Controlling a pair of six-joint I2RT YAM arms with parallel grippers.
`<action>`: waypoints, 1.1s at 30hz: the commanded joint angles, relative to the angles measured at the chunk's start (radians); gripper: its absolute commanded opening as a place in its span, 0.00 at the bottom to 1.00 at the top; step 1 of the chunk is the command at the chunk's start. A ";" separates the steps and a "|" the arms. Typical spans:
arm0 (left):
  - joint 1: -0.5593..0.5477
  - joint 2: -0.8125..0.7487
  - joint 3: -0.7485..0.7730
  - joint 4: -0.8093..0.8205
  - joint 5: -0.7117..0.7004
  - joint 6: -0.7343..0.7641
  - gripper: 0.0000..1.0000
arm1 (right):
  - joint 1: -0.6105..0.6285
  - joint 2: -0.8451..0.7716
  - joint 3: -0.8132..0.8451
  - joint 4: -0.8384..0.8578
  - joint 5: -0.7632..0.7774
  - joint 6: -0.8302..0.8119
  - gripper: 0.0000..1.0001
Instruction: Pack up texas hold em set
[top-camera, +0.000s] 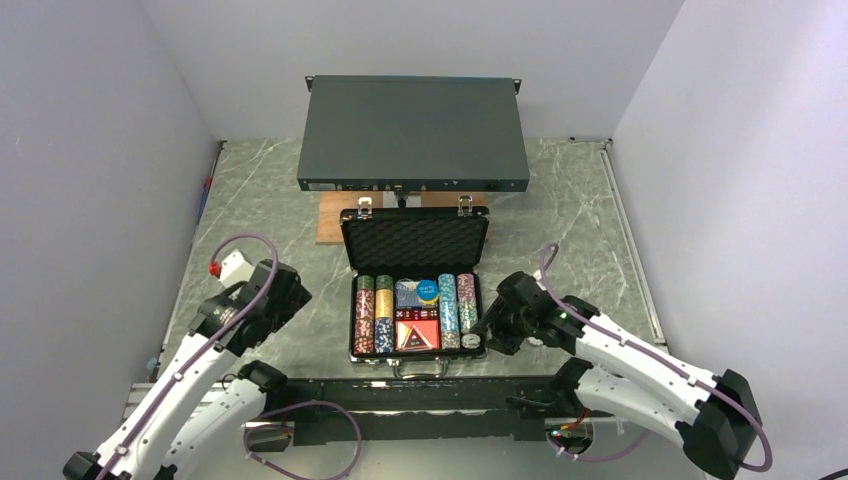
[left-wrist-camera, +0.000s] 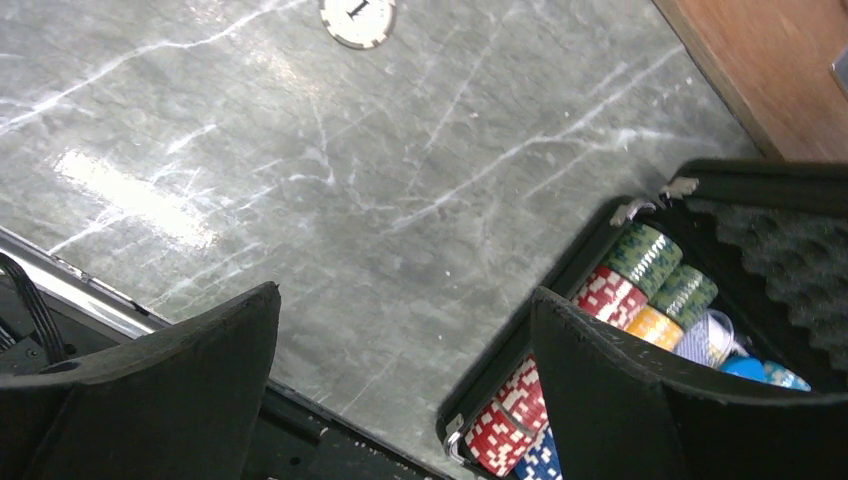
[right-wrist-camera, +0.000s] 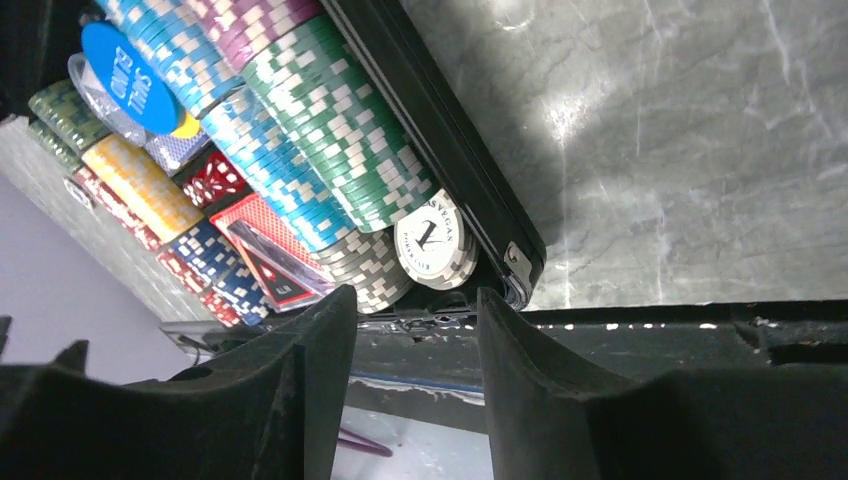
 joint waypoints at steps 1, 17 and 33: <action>0.107 0.020 -0.003 0.054 0.051 0.087 0.96 | -0.004 -0.053 0.010 0.006 0.025 -0.208 0.52; 0.727 0.501 0.007 0.343 0.373 0.319 0.88 | -0.010 -0.236 0.123 0.135 0.130 -0.838 0.75; 0.775 0.888 0.173 0.391 0.384 0.289 0.82 | -0.013 -0.319 0.067 0.153 0.112 -0.838 0.75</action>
